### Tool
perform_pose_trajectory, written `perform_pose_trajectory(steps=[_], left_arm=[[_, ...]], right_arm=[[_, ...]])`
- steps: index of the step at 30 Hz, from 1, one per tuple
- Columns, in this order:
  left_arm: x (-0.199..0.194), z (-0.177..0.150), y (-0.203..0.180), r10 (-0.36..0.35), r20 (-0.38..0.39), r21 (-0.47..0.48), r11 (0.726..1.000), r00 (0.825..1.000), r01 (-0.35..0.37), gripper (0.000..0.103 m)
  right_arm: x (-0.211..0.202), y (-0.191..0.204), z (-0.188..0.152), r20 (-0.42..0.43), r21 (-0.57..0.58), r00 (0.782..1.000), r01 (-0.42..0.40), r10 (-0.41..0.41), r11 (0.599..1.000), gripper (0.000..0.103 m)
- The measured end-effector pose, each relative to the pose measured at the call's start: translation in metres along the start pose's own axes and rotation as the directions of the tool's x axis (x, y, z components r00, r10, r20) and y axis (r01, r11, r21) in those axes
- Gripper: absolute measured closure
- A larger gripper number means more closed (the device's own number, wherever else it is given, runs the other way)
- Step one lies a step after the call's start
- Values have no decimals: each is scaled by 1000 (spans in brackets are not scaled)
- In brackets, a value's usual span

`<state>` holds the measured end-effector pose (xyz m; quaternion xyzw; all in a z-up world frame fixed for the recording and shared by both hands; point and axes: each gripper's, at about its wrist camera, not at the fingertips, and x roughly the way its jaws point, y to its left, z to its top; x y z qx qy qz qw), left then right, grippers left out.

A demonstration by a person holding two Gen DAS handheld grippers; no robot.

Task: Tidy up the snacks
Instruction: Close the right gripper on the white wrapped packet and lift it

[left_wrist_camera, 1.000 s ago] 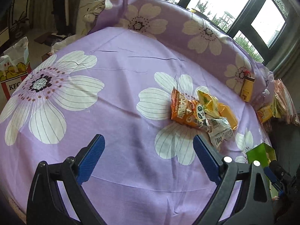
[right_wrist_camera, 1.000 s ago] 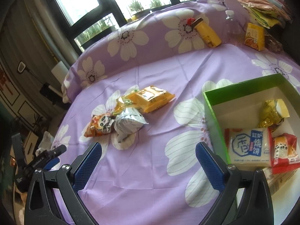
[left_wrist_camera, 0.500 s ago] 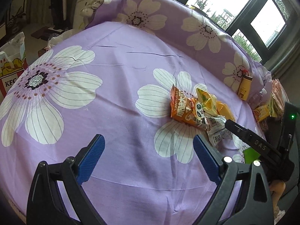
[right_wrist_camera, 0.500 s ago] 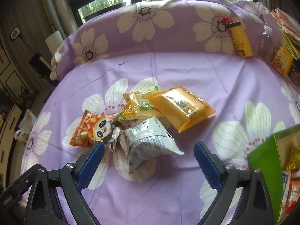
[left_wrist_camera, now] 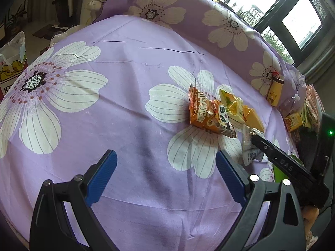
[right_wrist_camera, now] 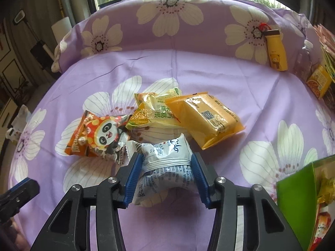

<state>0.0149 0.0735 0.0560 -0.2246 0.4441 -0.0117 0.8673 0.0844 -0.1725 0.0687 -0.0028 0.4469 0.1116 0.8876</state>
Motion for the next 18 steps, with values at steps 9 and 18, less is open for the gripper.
perform_pose_trajectory(steps=[9, 18], left_arm=[[4, -8, -4, 31, 1, 17, 999, 1000, -31, 8], [10, -12, -15, 31, -19, 67, 997, 999, -30, 8]], right_arm=[[-39, -23, -20, -41, 73, 998, -40, 43, 997, 76], [-12, -18, 8, -46, 108, 998, -43, 48, 993, 37]])
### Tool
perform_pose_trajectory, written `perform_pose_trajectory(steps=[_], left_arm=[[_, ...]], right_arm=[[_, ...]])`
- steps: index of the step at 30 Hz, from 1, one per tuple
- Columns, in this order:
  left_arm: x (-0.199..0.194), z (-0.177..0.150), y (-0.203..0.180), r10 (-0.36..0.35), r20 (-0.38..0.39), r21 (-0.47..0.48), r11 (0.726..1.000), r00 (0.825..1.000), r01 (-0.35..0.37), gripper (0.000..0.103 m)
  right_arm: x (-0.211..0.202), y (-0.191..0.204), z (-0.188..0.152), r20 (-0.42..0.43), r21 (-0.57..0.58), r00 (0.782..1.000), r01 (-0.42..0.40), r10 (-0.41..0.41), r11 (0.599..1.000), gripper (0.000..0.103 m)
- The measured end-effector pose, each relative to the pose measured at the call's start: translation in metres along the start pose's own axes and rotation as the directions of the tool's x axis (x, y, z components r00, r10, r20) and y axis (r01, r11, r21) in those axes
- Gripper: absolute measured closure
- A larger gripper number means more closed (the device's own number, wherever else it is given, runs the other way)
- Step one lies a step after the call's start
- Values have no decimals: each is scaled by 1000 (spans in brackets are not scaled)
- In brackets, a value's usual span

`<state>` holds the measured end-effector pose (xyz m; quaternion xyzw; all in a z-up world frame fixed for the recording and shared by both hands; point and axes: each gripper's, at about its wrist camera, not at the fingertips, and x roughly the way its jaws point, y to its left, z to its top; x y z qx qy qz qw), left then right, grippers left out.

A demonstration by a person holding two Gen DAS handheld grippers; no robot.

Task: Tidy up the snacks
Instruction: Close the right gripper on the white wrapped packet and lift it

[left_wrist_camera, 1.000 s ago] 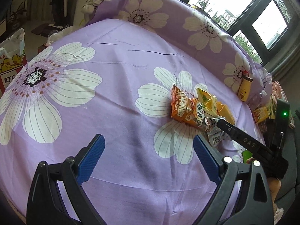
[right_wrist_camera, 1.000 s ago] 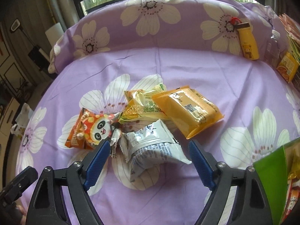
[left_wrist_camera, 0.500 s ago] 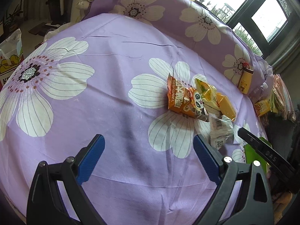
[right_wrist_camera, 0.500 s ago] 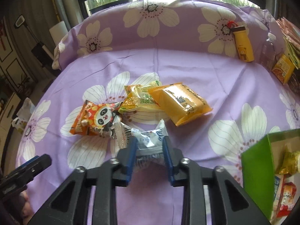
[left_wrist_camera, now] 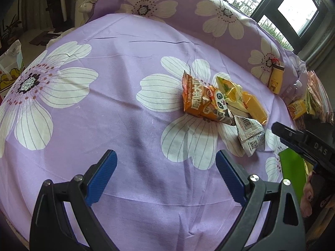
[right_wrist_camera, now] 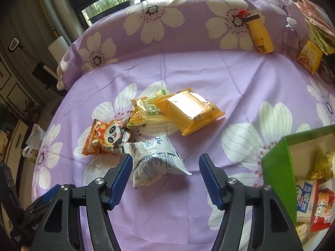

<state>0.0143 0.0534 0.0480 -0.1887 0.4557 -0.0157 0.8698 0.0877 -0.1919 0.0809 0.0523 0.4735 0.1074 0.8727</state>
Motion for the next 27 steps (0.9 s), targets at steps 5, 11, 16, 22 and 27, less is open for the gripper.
perform_pose_trajectory(steps=[5, 11, 16, 22, 27], left_arm=[[-1, 0, -4, -39, -22, 30, 999, 999, 40, 9], [-6, 2, 4, -72, -12, -9, 997, 997, 72, 10], [-8, 1, 4, -112, -21, -21, 994, 994, 111, 10], [-2, -2, 0, -95, -43, -11, 995, 994, 95, 10], [-1, -1, 1, -85, -43, -7, 996, 995, 85, 10]], right_arm=[[39, 13, 1, -70, -44, 997, 29, -32, 999, 46], [13, 19, -16, -27, -44, 999, 23, -24, 999, 62], [-28, 22, -41, -14, -60, 999, -32, 32, 998, 89], [-31, 11, -43, -9, -39, 1000, -16, 16, 999, 81], [-21, 11, -21, -9, -64, 1000, 7, -8, 998, 31]])
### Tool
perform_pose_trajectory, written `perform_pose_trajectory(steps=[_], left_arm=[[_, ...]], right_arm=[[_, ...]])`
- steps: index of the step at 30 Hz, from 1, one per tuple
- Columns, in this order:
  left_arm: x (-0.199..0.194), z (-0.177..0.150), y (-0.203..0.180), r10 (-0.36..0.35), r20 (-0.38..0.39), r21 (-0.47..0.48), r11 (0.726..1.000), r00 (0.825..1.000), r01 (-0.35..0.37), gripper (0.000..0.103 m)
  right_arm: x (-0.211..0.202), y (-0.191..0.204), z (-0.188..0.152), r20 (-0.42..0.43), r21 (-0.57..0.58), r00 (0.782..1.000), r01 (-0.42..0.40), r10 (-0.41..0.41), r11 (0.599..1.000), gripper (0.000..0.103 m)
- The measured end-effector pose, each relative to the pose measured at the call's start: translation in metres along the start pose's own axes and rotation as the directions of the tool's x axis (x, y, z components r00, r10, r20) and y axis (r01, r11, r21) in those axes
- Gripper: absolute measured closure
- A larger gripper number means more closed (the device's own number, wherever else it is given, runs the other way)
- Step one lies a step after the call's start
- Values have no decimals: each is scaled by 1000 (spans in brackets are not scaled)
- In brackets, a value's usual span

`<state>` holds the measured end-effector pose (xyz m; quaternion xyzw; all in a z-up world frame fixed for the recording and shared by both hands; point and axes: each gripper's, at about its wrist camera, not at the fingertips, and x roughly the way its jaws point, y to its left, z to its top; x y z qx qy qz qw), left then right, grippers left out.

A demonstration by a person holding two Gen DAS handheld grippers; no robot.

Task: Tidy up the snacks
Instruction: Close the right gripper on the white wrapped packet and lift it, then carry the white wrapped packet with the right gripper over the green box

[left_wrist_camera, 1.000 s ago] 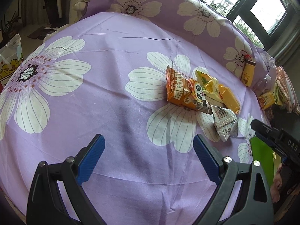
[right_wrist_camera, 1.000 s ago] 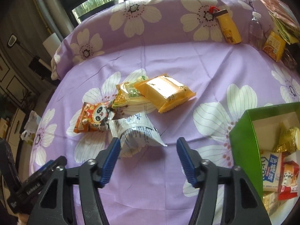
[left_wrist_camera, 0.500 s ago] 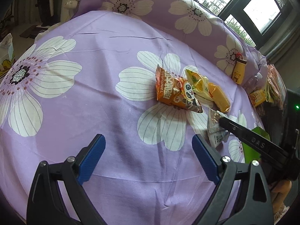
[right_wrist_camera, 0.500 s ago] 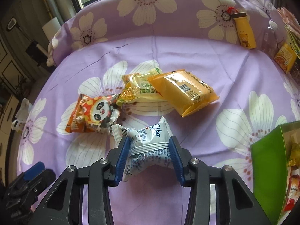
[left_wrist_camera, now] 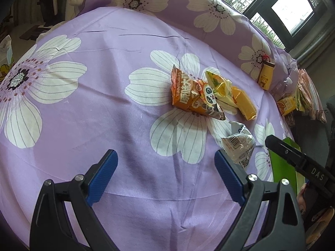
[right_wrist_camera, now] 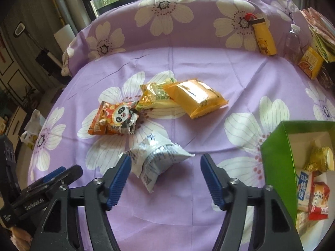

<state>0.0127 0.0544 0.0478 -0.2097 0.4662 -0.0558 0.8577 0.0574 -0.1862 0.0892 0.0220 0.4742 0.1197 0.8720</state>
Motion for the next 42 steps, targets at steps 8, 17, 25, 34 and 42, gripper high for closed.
perform_pose_trajectory(steps=[8, 17, 25, 34, 42], left_arm=[[3, 1, -2, 1, -26, 22, 1000, 1000, -1, 10], [3, 1, -2, 5, -36, 22, 1000, 999, -4, 10], [7, -4, -9, -17, -66, 38, 999, 998, 20, 10], [1, -20, -29, -133, -133, 97, 985, 982, 146, 10], [14, -41, -55, -197, -230, 137, 963, 953, 232, 16]], right_arm=[[59, 8, 12, -139, -33, 988, -67, 61, 997, 31], [49, 2, -18, -189, 118, 960, -188, 208, 975, 49], [22, -10, -53, -152, 205, 932, -296, 330, 933, 34], [-3, -32, -51, -36, 276, 926, -352, 376, 894, 31], [14, -32, -57, -71, 328, 874, -434, 480, 839, 31]])
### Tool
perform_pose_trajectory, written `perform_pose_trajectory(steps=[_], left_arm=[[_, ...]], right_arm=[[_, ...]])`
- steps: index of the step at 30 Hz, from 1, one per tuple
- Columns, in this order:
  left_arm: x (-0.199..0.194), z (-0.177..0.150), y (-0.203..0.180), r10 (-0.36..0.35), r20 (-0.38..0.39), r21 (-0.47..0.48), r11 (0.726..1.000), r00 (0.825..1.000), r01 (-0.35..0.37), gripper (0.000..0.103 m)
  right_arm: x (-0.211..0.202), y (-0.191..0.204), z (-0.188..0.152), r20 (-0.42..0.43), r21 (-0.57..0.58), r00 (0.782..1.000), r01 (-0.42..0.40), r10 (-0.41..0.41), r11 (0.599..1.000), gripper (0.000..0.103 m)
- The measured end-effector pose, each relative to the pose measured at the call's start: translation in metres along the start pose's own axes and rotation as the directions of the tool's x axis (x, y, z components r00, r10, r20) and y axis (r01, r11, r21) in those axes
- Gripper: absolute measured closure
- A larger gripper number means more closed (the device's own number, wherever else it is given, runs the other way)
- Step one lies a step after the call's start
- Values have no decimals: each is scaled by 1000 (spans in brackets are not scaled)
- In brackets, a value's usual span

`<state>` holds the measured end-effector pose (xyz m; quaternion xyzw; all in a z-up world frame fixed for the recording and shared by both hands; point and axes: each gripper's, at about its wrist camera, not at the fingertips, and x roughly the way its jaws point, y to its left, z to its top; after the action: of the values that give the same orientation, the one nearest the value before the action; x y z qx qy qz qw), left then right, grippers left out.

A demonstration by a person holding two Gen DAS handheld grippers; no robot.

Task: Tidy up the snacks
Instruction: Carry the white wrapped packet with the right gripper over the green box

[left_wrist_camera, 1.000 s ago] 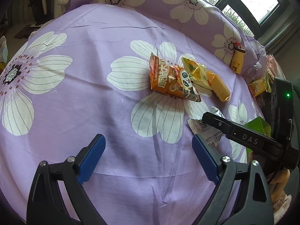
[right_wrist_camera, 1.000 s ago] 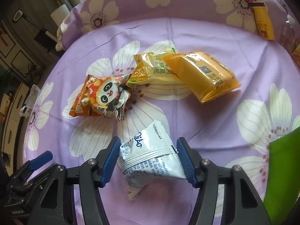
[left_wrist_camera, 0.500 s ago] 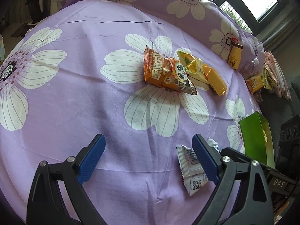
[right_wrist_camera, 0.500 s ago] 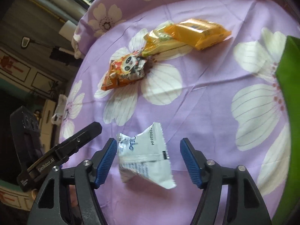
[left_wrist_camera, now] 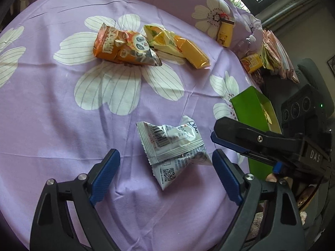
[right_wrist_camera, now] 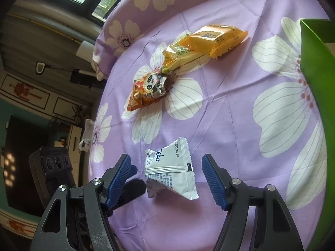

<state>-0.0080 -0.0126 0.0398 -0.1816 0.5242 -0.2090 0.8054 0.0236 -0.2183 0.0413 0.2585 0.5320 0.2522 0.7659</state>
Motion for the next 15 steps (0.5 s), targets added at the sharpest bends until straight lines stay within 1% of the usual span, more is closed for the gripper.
perform_pose_trajectory(steps=[3, 6, 8, 9, 10, 12, 14, 15], left_arm=[[9, -2, -5, 20, -15, 18, 1000, 1000, -19, 20], [11, -2, -7, 30, 1, 28, 999, 1000, -30, 23], [13, -2, -7, 50, 5, 39, 998, 999, -50, 30], [13, -2, -7, 54, 9, 40, 998, 998, -54, 31], [14, -1, -7, 54, 14, 41, 998, 998, -55, 33], [14, -2, -7, 43, 15, 43, 998, 999, -44, 38], [15, -3, -9, 32, 14, 51, 998, 999, -32, 47], [15, -4, -10, 27, 15, 57, 998, 1000, -27, 49]], right_arm=[[7, -1, -1, -13, 1, 1000, -8, 8, 1000, 31], [14, 1, -3, -25, -16, 1000, 7, -7, 1000, 34], [18, 2, -5, -32, -25, 999, 22, -23, 999, 40], [20, 3, -6, -33, -32, 999, 37, -38, 999, 41], [21, 4, -7, -36, -42, 998, 46, -47, 998, 44], [23, 7, -9, -32, -60, 998, 44, -46, 997, 47], [24, 11, -9, -21, -82, 998, 54, -56, 995, 51], [24, 13, -10, -17, -94, 998, 55, -57, 994, 51]])
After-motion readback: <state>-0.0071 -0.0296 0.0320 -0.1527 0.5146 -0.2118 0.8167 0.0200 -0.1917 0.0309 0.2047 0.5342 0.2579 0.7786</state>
